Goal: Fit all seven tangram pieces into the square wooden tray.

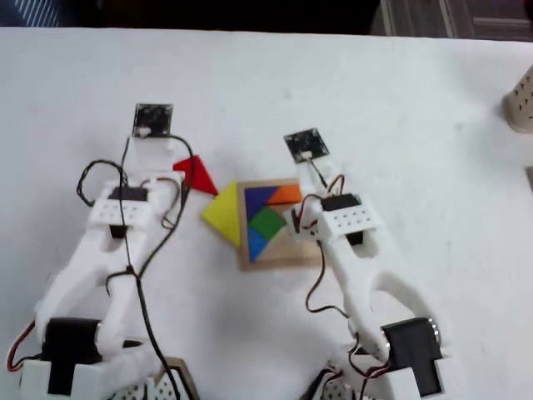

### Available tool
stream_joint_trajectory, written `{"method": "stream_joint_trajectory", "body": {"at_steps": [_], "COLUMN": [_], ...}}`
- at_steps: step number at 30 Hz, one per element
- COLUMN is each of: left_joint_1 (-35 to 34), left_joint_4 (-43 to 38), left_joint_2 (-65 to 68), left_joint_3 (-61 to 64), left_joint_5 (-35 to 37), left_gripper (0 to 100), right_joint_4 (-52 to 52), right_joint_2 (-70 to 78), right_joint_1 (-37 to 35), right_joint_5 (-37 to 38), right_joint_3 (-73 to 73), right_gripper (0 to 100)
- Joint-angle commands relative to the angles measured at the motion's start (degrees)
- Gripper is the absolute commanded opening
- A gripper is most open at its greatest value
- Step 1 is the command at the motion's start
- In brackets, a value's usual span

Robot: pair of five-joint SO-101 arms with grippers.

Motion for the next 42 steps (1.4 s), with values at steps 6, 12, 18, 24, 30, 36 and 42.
{"method": "stream_joint_trajectory", "body": {"at_steps": [6, 12, 18, 24, 30, 36, 42], "left_joint_1": [6.02, 5.23, 3.30, -0.92, -1.10, 1.27, 1.27], "left_joint_4": [-1.14, -1.14, 1.58, 7.47, 22.24, 28.57, 31.12], "left_joint_2": [-0.22, -0.31, 1.01, 13.41, 21.85, 24.66, 30.11], "left_joint_3": [-3.08, -3.52, -8.18, -18.90, -32.62, -39.03, -44.84], "left_joint_5": [-6.07, 10.73, 29.45, 33.93, 38.24, 41.32, 46.59], "left_gripper": [8, 27, 27, 28, 28, 28, 37], "right_joint_4": [-1.89, -1.98, -2.51, -3.12, -4.35, -4.44, -3.91], "right_joint_2": [-2.68, -2.68, -2.68, -2.59, -2.59, -0.04, 3.65], "right_joint_1": [1.98, 1.63, 1.80, 1.63, 1.54, 1.19, 0.66], "right_joint_5": [1.32, 1.32, 1.32, 1.32, 2.29, 4.48, 4.48], "right_joint_3": [0.35, 0.35, 0.26, 0.35, 0.35, -0.35, -3.16], "right_gripper": [1.8, 1.8, 1.8, 1.8, 1.8, 1.8, 1.8]}}
